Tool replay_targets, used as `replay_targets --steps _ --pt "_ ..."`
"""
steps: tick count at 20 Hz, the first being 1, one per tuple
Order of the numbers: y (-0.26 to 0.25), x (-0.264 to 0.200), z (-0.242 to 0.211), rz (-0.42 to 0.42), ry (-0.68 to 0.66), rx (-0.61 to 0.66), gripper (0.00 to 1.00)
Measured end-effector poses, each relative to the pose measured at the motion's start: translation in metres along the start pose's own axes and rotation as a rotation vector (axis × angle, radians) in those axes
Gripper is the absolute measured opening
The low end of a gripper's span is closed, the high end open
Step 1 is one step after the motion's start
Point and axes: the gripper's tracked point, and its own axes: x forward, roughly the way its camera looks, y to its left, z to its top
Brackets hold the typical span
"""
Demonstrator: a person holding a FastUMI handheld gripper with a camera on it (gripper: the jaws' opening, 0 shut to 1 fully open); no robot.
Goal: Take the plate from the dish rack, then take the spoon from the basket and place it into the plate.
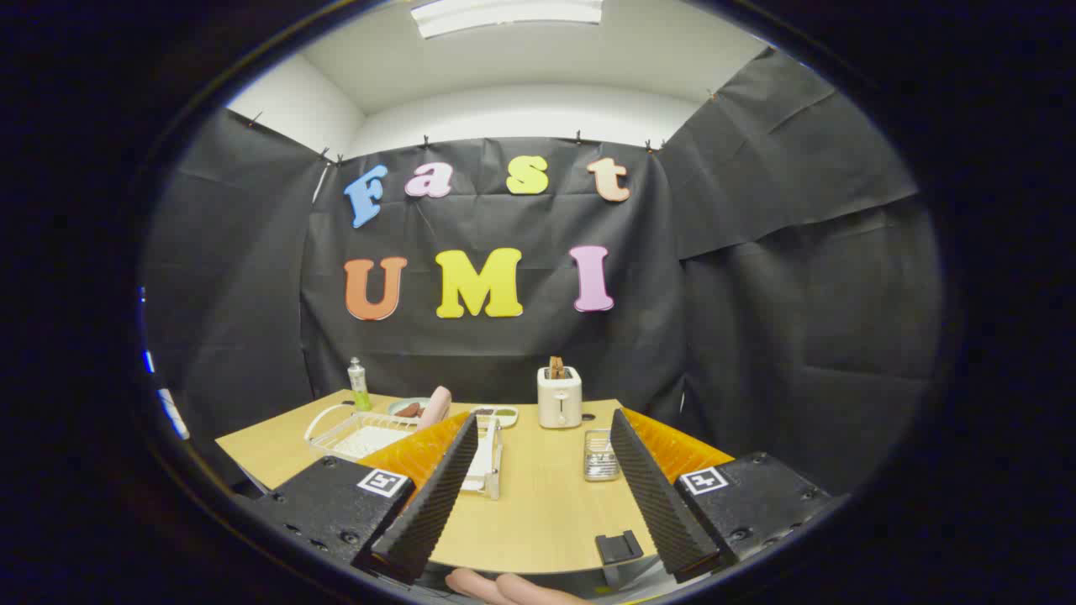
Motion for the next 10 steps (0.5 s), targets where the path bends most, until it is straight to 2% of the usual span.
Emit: replay_targets --steps 10 --pt "-0.0005 0.0021 -0.0062 0.010 -0.002 0.005 1.00"
